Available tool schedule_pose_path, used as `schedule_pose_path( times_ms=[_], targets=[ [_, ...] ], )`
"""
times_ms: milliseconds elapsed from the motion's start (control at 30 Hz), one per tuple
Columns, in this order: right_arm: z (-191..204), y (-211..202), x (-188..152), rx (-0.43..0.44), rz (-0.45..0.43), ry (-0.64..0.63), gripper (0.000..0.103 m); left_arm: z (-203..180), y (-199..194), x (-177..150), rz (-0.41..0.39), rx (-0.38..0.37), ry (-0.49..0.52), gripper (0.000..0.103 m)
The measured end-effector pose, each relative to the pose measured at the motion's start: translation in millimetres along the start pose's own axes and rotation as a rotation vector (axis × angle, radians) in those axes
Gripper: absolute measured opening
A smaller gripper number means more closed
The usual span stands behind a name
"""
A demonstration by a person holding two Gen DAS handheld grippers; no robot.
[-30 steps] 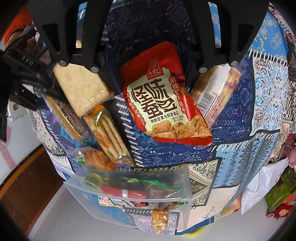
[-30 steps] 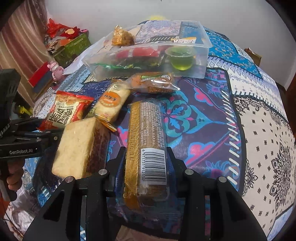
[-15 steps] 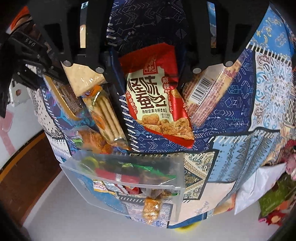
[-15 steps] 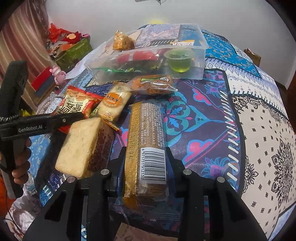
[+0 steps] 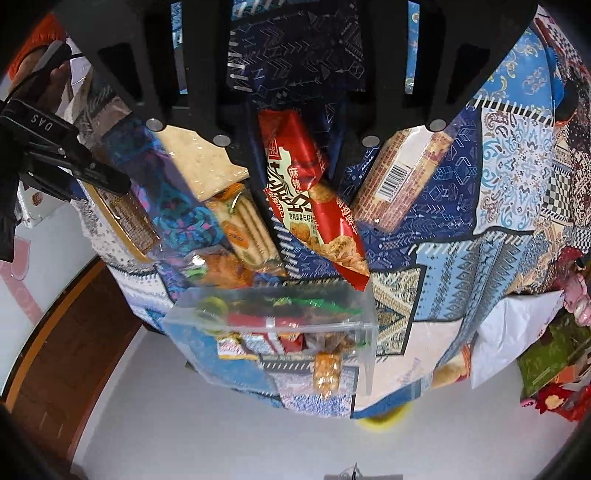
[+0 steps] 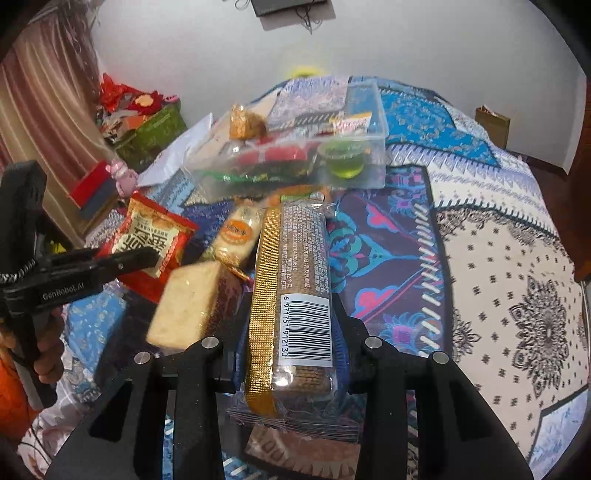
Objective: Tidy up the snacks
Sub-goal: 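Carry red bag and biscuit roll into the clear box and open both tools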
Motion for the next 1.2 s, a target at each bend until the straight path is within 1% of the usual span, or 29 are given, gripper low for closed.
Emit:
schedule_pose_path(
  times_ms=[167,333,467,633,733,933,1033,1133,1200],
  targets=[
    [3,-11,14,0.008,-0.041,0.0,0.034,-4,-15,11,-0.042,0.003,0.015,0.031],
    [9,-11,33,0.012,-0.075,-0.011,0.034,-4,-25,31,-0.091,0.015,0.033,0.031],
    [15,-6,52,0.019,-0.105,-0.016,0.034,1,-22,51,-0.11,0.009,0.029,0.031],
    [18,5,79,0.035,-0.128,-0.007,0.034,12,-12,75,-0.121,-0.009,-0.003,0.031],
    [23,16,98,0.035,-0.139,-0.014,0.034,21,-4,90,-0.13,0.006,-0.013,0.031],
    [35,44,132,0.034,-0.139,-0.031,0.034,38,21,115,-0.121,0.01,-0.03,0.031],
    [41,62,146,0.038,-0.128,-0.031,0.034,45,34,125,-0.114,0.01,-0.035,0.031],
    [47,83,156,0.039,-0.105,-0.029,0.034,51,48,131,-0.1,0.019,-0.04,0.031],
    [51,98,162,0.038,-0.082,-0.031,0.034,54,54,135,-0.101,0.011,-0.042,0.031]
  ],
)
Point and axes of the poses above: each gripper's, at about its wrist camera, not at the fingertips, and y roughly the way its jaws point, z to its left, x to its top, the point moved 3 cm from there along y, roughly the way its jaws point, and after that the axes turned 8 degrees about y, right-handed, at the moved point
